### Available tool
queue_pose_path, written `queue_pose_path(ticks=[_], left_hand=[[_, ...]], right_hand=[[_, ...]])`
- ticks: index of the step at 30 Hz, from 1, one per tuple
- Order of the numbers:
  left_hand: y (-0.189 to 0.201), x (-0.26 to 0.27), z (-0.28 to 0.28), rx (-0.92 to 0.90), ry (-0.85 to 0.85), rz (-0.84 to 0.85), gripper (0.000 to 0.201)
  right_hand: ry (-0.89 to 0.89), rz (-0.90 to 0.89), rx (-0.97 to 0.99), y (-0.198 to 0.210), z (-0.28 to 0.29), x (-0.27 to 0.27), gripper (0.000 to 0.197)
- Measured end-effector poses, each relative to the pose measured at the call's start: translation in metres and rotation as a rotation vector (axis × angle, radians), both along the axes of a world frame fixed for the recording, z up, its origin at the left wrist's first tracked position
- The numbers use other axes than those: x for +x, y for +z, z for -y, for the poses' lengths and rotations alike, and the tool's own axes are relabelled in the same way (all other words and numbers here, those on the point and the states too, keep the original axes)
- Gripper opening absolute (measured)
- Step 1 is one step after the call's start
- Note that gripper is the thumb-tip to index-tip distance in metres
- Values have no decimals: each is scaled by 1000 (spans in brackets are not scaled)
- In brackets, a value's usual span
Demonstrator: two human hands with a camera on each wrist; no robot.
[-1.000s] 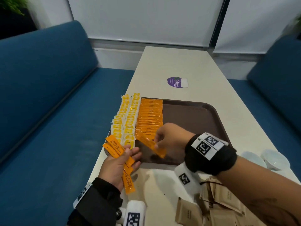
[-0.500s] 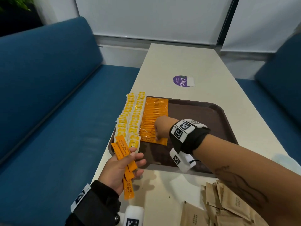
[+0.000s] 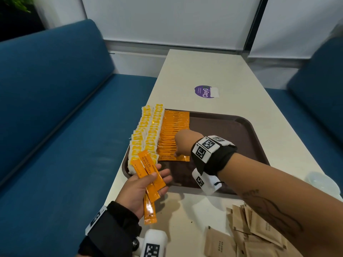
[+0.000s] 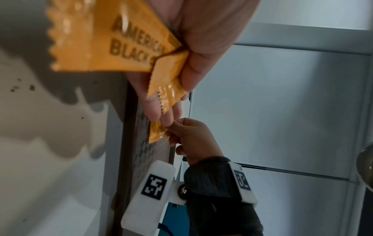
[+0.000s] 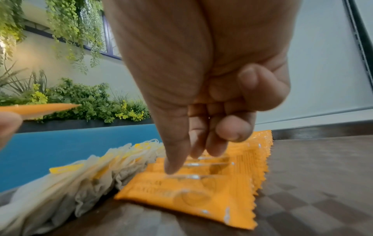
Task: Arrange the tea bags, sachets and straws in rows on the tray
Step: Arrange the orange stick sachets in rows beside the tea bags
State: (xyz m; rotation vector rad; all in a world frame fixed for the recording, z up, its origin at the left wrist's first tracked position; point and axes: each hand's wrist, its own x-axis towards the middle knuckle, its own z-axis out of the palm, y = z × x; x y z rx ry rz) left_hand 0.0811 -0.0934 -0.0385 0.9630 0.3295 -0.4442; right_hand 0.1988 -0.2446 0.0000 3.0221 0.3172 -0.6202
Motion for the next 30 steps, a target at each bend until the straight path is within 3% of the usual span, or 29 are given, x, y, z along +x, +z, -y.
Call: queue_pose_path(ticks=[5,8,11,13,17,20,24,30], left_hand=[[1,-3,4,-11,37,23,20],[0,-3,7,-11,86,43,21],[5,-4,13,-22,114,49,22],[8,-6,17,-40,118,50,22],[13,-10,18,-62,101,67,25],[13,-12,16,-29,89,63,24],[9,-12,5,39,119,7,22],[3,-9,-3,69,145,-37,18]], right_hand=[[-63,20,285,18,3,-26,34],[-88,-61,569,26,2,-55,37],[-113,-177,790,25,-2,-78,23],[-153,-176,891,18,-6,-86,17],[-222,-178,995,6,-10,-92,22],[-195,-89,907,7,-4,-87,20],[-170,67,617,22,23,-64,7],[-182,-116,303,13,39,-37,18]])
